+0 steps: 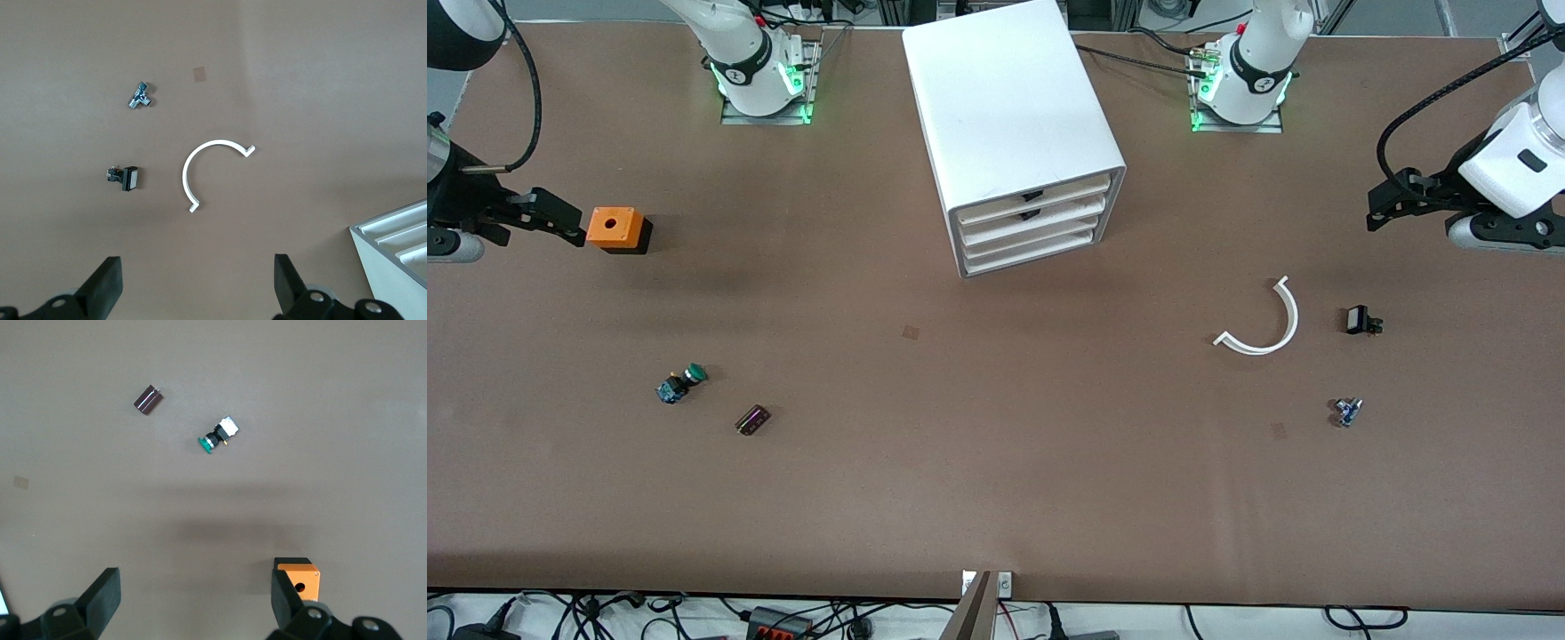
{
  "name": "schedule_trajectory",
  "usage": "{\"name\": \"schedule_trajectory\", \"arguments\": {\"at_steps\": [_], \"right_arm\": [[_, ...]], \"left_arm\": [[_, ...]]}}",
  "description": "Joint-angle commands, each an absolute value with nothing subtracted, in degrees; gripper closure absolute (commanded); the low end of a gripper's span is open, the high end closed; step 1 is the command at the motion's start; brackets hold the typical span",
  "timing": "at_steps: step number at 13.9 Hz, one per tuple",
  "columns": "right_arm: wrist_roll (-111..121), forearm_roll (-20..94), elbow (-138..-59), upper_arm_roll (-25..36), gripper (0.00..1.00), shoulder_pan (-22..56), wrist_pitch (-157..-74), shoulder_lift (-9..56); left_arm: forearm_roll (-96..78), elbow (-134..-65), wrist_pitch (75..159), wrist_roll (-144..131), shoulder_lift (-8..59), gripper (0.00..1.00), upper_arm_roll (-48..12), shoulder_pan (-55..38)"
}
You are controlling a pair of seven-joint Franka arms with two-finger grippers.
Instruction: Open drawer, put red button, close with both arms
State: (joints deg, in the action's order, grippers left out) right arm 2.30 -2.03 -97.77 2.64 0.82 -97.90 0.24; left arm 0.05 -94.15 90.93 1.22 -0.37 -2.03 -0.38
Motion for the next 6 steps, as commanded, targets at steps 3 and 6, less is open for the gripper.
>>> {"name": "schedule_trajectory", "arguments": {"at_steps": [3,6], "right_arm": [[1.67,-2.2,-97.29,1.93,0.0,0.26,-96.94,-0.09],[1.93,-2.2,-97.29,2.02,0.0,0.09,-97.03,-0.09]], "left_arm": [[-0.26,-93.34,90.0,2.11,-0.26,0.0,-2.02,-0.44],[-0.35,-92.82,89.91,2.11,-0.18,0.0,-2.02,-0.44]]}}
